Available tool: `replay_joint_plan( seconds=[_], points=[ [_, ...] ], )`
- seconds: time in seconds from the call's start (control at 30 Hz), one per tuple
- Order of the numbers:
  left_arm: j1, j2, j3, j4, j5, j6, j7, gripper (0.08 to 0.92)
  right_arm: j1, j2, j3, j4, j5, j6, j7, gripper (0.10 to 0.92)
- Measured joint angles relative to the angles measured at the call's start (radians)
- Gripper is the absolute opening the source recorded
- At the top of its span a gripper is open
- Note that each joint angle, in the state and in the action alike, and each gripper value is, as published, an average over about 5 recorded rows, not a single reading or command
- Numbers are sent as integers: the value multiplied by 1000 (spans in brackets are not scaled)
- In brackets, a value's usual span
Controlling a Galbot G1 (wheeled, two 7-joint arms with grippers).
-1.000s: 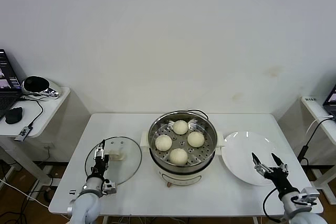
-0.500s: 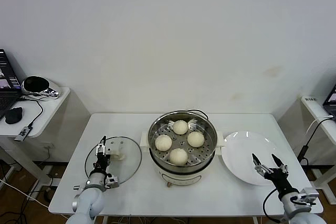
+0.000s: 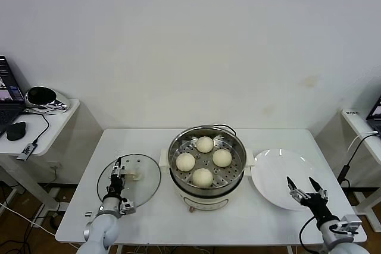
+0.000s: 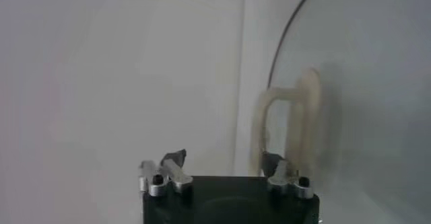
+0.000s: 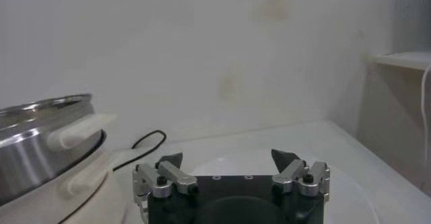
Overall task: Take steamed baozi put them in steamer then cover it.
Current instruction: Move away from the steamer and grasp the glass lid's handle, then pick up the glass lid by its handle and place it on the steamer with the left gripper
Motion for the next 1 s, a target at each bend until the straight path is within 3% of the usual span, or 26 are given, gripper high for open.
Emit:
replay_joint_plan(
  seconds=[0.53, 0.73, 1.0],
  points=[
    [0, 2, 6, 12, -9, 23, -31, 152, -7, 6, 1, 7, -10, 1, -2, 823],
    [18, -3, 6, -23, -18, 70, -34, 143, -3, 11, 7, 16, -6, -2, -3, 823],
    [76, 9, 12, -162, -17, 226, 11, 143, 12, 26, 27, 28, 7, -13, -3, 823]
  ],
)
